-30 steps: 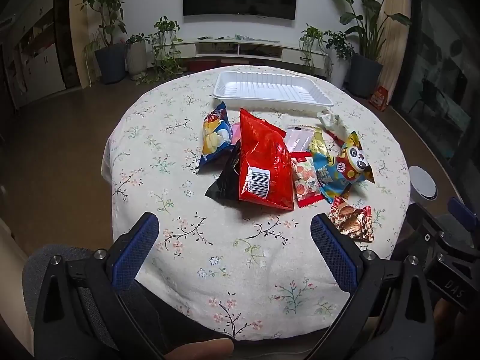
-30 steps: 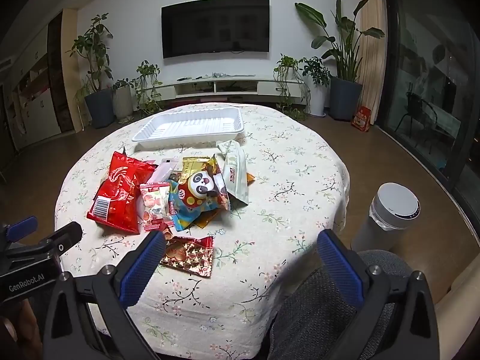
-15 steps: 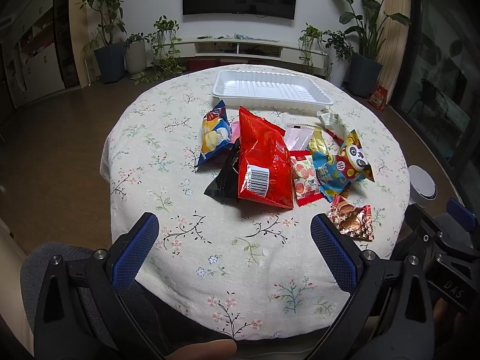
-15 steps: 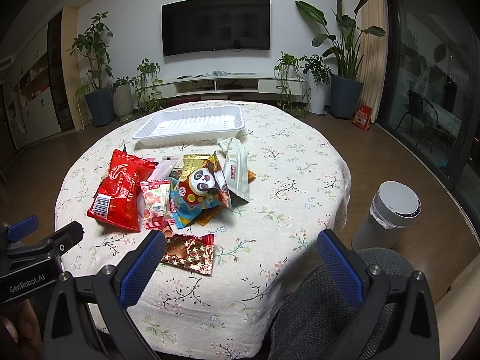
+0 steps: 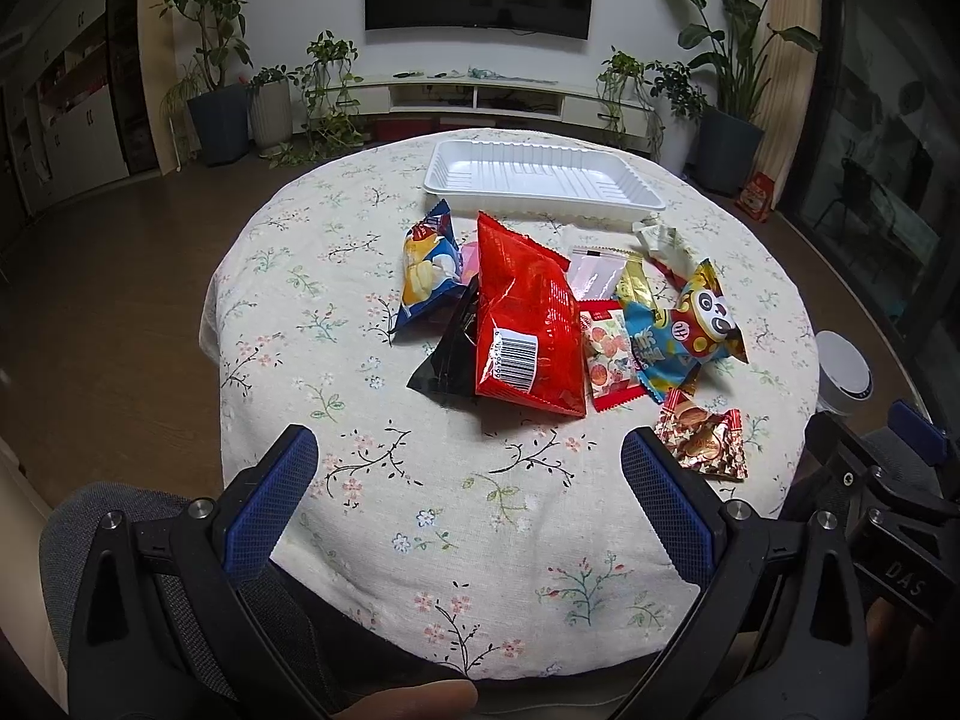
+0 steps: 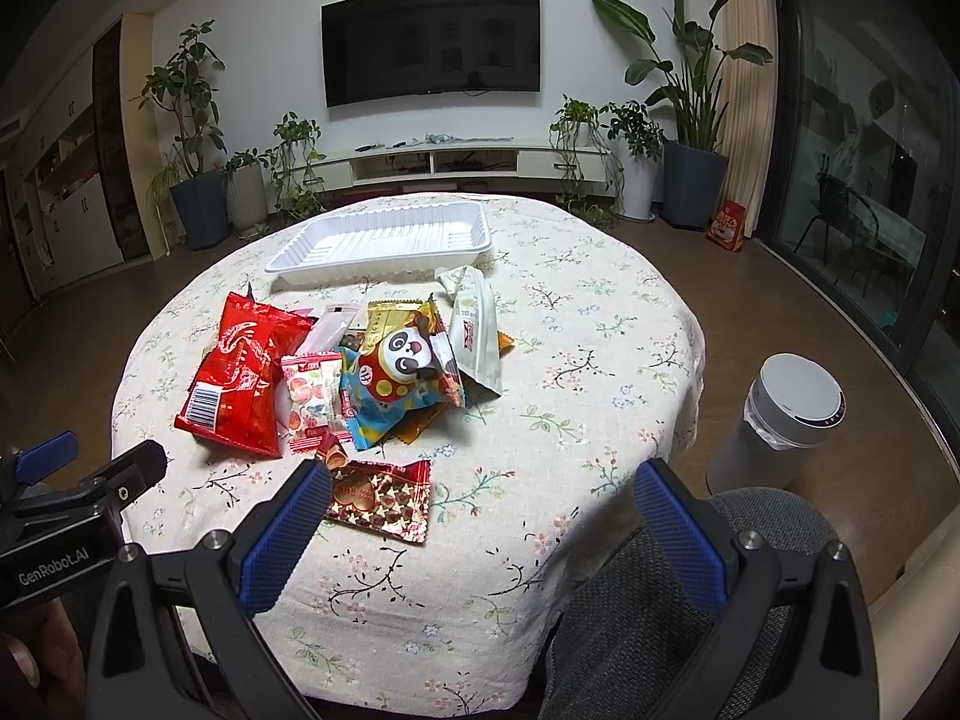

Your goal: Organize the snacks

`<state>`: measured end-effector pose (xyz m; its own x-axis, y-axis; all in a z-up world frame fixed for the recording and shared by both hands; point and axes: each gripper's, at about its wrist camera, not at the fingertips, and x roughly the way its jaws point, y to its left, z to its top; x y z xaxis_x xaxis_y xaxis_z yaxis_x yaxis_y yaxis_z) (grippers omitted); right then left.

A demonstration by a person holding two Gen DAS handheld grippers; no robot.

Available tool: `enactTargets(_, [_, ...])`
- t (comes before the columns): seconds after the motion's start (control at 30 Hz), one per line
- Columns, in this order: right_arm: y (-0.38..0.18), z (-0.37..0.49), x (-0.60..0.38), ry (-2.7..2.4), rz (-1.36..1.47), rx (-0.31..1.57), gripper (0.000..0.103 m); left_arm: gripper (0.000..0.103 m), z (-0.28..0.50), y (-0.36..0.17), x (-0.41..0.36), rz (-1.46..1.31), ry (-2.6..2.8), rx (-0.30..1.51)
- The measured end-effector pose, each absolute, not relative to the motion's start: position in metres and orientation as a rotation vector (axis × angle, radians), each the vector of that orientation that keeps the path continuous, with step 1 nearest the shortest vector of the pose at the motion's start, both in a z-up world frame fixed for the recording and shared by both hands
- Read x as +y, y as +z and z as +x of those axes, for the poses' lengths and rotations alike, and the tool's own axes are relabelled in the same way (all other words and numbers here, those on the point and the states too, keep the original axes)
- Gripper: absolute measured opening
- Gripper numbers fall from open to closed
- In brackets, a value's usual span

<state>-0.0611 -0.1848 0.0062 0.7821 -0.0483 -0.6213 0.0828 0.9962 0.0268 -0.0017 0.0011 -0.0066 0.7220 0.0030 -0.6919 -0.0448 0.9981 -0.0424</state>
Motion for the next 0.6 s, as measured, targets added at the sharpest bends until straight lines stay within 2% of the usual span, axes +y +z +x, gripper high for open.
enactTargets(0.6, [0.0052, -0.0620, -0.1839, -0.066, 0.056, 0.676, 0.103, 0.103, -0.0030, -0.0065, 0.0011, -0.059, 0.026, 0.767])
